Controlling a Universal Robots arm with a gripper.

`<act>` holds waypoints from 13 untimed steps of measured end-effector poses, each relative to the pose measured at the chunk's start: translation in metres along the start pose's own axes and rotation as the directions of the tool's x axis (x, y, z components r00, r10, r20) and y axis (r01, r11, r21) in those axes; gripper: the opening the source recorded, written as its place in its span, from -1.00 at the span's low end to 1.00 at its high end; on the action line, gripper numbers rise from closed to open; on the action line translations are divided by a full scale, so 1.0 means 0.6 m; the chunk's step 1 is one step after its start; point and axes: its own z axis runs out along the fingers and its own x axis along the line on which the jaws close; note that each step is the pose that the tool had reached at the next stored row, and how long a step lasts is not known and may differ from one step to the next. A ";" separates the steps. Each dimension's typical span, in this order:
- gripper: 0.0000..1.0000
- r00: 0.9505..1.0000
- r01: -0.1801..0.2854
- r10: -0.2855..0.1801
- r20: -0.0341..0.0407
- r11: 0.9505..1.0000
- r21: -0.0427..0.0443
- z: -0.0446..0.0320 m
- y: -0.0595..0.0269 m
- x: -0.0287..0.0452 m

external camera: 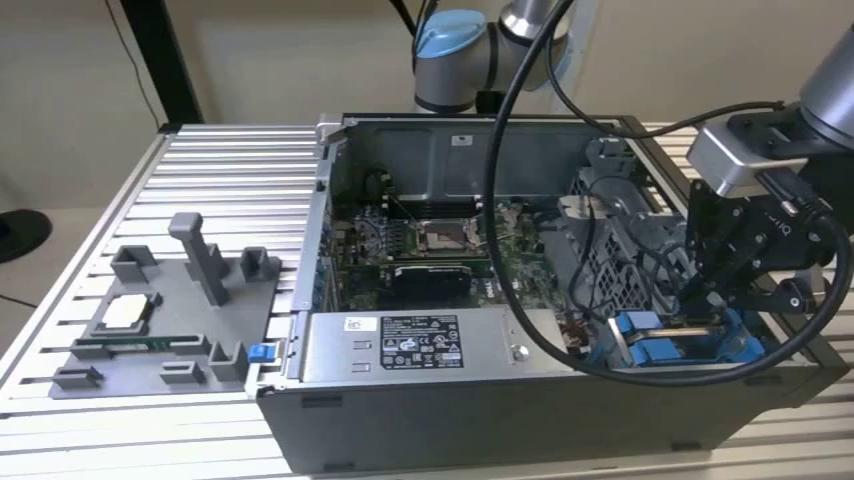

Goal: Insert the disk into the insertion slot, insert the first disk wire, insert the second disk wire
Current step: 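Insert the second disk wire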

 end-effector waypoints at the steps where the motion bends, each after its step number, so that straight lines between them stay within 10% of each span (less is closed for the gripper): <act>1: -1.00 1.000 0.000 0.000 0.000 1.000 0.000 0.000 0.000 0.000; 13: -1.00 1.000 0.000 0.000 0.000 1.000 0.004 -0.002 0.000 -0.002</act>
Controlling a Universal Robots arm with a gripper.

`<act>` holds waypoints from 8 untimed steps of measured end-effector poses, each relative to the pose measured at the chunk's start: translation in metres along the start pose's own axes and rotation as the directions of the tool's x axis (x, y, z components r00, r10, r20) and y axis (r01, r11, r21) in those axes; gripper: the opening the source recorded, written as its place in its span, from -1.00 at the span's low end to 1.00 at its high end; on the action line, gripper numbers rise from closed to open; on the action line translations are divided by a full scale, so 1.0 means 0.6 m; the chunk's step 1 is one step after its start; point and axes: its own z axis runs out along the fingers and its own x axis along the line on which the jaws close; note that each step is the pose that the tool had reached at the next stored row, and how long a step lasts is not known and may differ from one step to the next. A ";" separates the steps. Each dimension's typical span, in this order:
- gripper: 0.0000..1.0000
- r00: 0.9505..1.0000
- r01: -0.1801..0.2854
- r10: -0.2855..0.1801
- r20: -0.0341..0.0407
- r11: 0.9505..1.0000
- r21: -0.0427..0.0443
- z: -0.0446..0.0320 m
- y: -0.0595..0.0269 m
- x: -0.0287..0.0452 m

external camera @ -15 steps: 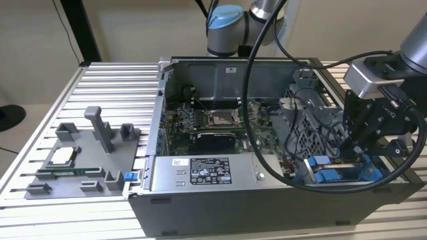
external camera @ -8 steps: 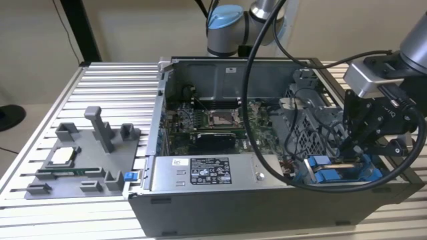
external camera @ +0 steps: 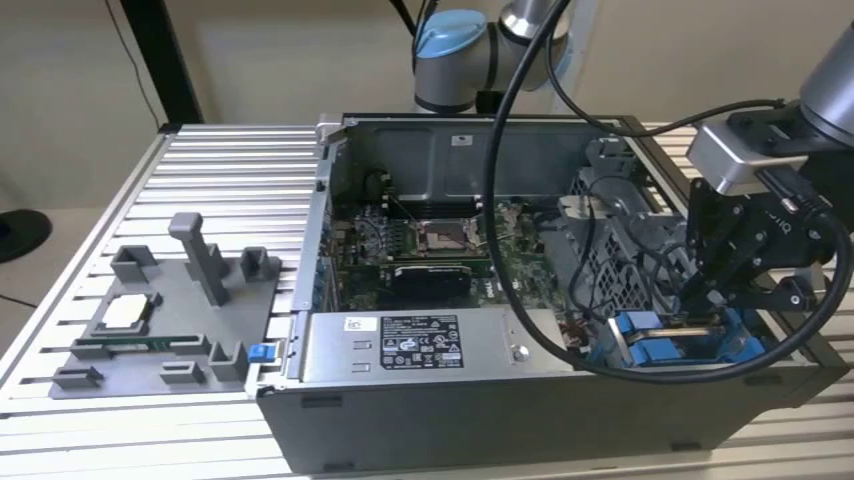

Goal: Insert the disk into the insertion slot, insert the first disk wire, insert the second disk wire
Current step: 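Insert the second disk wire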

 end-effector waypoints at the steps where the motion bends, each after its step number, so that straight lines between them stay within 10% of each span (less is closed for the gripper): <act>1: -1.00 1.000 0.000 0.000 0.000 1.000 0.001 0.000 0.000 0.000; 8: -1.00 1.000 -0.006 0.006 0.000 1.000 0.006 0.001 0.000 0.000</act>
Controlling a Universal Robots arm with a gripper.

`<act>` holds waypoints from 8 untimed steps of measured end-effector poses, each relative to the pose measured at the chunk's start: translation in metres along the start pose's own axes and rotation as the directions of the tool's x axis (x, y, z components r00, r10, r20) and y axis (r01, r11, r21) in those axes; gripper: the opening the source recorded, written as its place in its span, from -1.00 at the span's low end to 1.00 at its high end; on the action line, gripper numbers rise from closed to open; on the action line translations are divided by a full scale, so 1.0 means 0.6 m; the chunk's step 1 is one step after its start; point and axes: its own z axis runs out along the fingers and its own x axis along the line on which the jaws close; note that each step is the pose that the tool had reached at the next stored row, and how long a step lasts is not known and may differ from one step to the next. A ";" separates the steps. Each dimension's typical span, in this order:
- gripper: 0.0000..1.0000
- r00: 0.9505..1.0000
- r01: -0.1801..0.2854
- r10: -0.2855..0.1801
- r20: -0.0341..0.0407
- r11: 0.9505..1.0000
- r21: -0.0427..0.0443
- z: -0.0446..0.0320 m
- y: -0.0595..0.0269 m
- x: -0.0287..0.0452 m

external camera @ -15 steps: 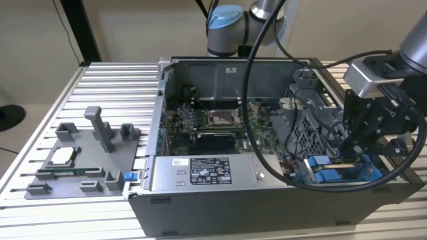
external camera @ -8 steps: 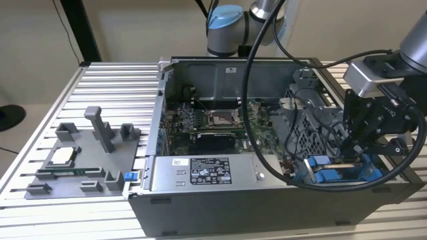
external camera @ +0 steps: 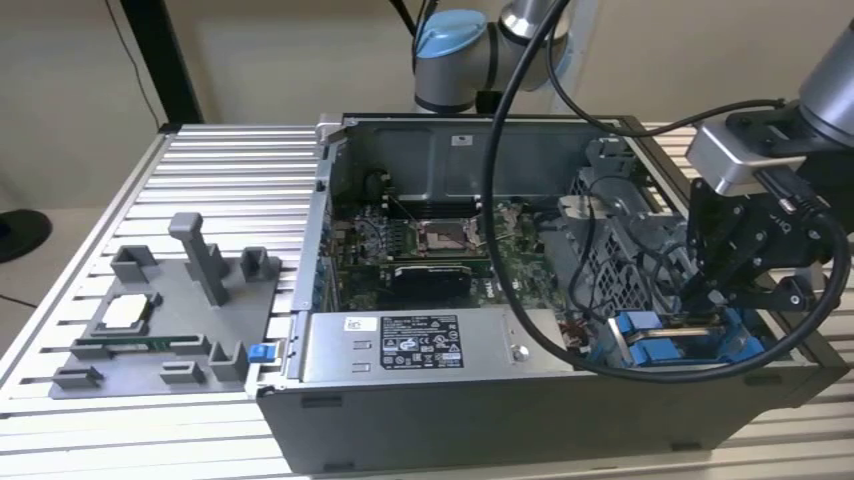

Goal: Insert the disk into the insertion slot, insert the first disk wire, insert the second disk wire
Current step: 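Insert the second disk wire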

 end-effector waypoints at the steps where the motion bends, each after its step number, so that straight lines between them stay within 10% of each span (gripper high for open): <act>1: -1.00 1.000 -0.001 0.001 0.000 1.000 0.001 0.000 0.000 0.000; 8: -1.00 1.000 -0.009 0.009 0.000 1.000 0.007 0.001 0.000 0.000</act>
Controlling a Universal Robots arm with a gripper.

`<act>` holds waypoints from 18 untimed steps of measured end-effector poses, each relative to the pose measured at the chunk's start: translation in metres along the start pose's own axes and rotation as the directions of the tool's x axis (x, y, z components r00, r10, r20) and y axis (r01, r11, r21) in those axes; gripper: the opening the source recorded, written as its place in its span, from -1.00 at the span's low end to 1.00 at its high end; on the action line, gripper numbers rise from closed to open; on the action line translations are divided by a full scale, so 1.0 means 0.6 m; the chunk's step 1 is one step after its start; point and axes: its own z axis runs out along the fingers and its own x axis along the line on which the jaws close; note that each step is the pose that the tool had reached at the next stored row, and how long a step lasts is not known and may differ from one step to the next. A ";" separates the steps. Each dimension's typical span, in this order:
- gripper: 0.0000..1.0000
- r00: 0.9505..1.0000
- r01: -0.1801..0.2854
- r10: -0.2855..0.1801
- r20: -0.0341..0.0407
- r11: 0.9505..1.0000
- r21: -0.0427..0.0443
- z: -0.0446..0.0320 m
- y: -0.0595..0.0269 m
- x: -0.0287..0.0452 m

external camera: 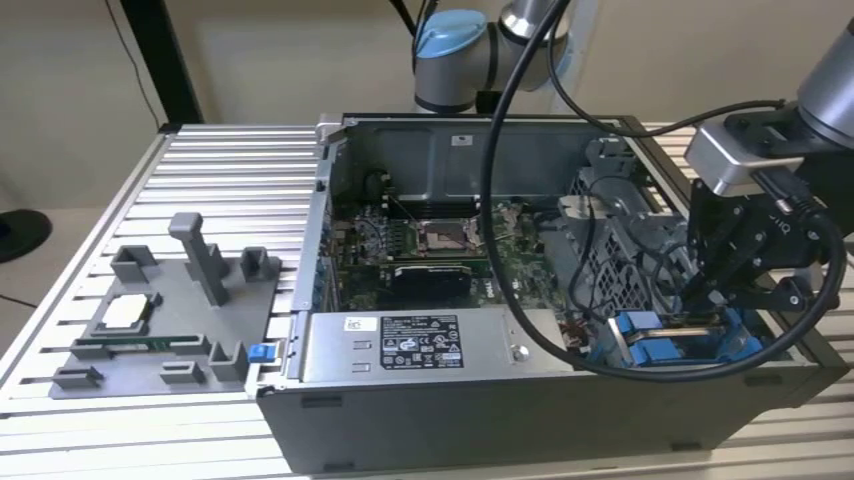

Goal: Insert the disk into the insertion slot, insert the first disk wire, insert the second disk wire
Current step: 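Insert the second disk wire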

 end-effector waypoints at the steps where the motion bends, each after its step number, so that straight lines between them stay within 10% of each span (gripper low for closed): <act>1: -1.00 1.000 -0.001 0.001 0.000 1.000 0.000 0.000 0.000 0.000; 18: -1.00 1.000 -0.002 0.002 0.000 1.000 0.002 0.009 0.000 -0.001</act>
